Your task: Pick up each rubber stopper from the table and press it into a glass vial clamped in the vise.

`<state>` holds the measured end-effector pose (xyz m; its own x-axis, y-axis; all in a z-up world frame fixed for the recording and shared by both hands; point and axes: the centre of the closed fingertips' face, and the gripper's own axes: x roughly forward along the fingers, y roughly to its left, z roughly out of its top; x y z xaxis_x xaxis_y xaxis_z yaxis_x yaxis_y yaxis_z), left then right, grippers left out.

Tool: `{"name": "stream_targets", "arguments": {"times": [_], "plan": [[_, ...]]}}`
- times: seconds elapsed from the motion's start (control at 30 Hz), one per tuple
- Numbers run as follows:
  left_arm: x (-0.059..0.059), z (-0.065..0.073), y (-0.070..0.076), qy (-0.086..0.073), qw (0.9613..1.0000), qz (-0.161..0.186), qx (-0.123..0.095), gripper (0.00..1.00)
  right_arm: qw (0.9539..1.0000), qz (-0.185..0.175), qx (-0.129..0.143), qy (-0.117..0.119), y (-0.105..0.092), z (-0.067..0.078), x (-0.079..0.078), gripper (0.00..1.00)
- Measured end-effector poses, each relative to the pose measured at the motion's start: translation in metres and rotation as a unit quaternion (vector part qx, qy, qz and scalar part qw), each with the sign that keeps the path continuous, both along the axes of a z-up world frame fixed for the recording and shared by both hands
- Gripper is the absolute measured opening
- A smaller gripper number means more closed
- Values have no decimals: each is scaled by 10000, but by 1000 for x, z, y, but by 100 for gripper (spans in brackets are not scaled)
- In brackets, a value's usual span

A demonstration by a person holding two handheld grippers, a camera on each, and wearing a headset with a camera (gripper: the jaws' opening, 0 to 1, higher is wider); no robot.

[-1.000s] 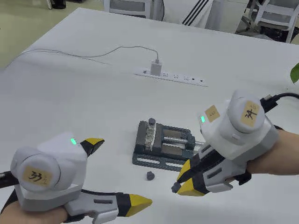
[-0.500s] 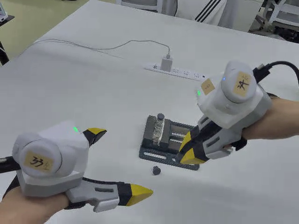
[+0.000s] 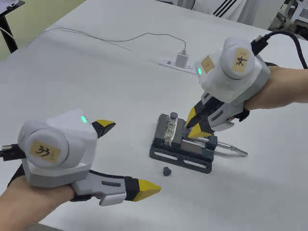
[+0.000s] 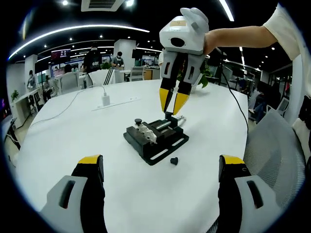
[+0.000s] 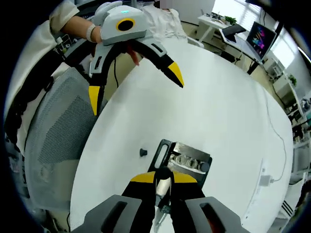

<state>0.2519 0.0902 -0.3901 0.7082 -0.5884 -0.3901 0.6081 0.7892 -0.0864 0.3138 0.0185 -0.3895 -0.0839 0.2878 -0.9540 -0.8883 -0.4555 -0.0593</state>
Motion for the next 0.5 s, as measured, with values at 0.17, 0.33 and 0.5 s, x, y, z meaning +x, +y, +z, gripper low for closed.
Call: {"name": "stream_targets", "arguments": {"times": [0.17, 0.33, 0.5], "plan": [[2, 1, 1, 8, 10000, -6, 0, 98, 9998, 160, -103, -107, 5, -3, 8, 5], [4, -1, 1, 28, 10000, -15, -16, 98, 9992, 260, -190, -233, 13, -7, 24, 5], [5, -4, 1, 66, 10000, -22, -35, 97, 9988, 272, -273, -295, 19, -15, 35, 5]]}}
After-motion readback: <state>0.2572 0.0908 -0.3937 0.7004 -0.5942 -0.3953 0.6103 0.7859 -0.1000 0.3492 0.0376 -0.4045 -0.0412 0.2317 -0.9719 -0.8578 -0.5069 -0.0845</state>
